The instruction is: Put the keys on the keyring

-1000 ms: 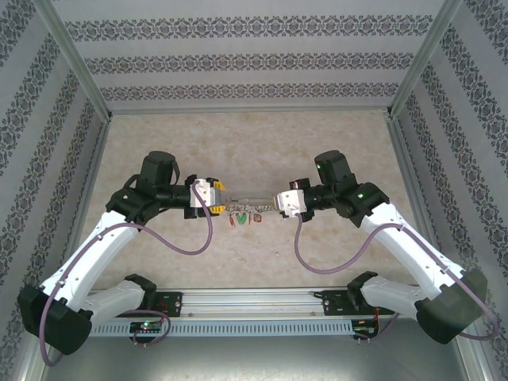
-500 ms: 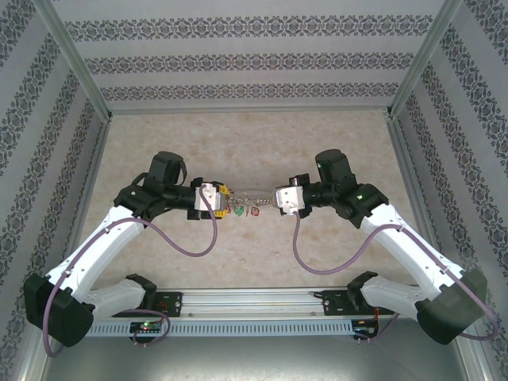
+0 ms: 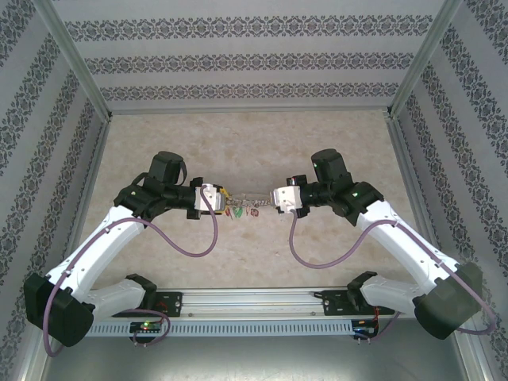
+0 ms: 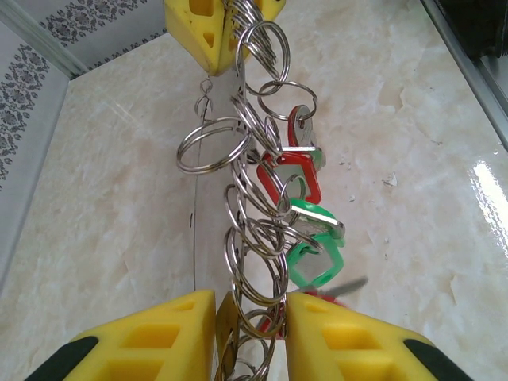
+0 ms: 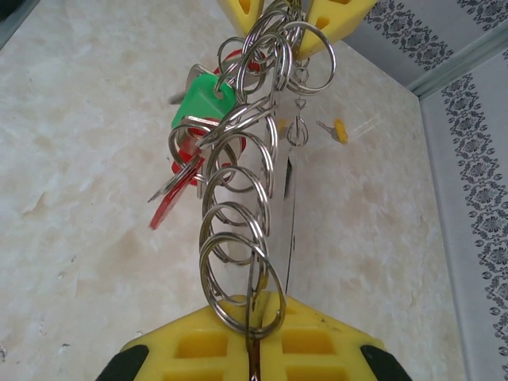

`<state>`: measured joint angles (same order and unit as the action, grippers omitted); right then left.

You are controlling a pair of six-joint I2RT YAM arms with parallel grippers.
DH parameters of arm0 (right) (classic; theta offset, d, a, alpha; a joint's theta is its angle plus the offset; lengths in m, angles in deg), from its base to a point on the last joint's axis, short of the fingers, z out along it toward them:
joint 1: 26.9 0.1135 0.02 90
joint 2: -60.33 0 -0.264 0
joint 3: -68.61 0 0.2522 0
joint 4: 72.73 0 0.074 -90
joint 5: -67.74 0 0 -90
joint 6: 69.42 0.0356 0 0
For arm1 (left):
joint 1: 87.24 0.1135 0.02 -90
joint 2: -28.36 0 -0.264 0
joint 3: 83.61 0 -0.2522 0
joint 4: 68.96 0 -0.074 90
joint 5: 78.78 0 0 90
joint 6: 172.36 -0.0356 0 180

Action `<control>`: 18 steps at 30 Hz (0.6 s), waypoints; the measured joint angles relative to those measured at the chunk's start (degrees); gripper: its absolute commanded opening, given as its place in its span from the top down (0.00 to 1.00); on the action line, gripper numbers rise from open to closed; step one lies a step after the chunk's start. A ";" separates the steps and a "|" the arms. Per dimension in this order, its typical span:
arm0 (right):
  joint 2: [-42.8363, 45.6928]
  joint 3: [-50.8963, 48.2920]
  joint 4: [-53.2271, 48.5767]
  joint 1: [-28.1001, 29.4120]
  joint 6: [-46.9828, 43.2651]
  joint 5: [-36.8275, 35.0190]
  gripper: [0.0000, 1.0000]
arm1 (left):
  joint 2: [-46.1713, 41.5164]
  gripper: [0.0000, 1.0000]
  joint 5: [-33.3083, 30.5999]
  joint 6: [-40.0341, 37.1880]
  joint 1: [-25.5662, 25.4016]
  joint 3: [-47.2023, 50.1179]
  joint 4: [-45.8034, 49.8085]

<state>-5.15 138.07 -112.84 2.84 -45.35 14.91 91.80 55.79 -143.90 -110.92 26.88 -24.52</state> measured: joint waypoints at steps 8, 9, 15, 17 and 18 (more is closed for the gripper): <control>-0.76 0.04 0.02 -1.14 2.67 1.03 1.00 | 0.00 0.59 0.87 0.44 -0.37 0.00 0.00; -0.76 0.04 0.02 -1.20 2.91 1.25 1.00 | 0.00 0.61 0.90 0.46 -0.37 0.00 0.00; -0.79 0.04 -0.50 -2.32 4.61 3.87 1.00 | 0.00 0.66 0.81 0.66 -0.39 0.00 -0.26; -0.79 0.04 -0.90 -2.97 5.18 5.38 1.00 | -0.04 0.71 0.55 0.66 -0.39 0.00 -0.33; -0.79 0.04 -1.14 -3.28 5.46 6.08 1.00 | -0.07 0.73 0.31 0.68 -0.39 0.00 -0.46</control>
<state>-5.93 138.11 -113.97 -0.44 -39.88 20.99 91.74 56.10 -143.22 -111.32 26.88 -24.98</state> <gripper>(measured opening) 0.077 0.301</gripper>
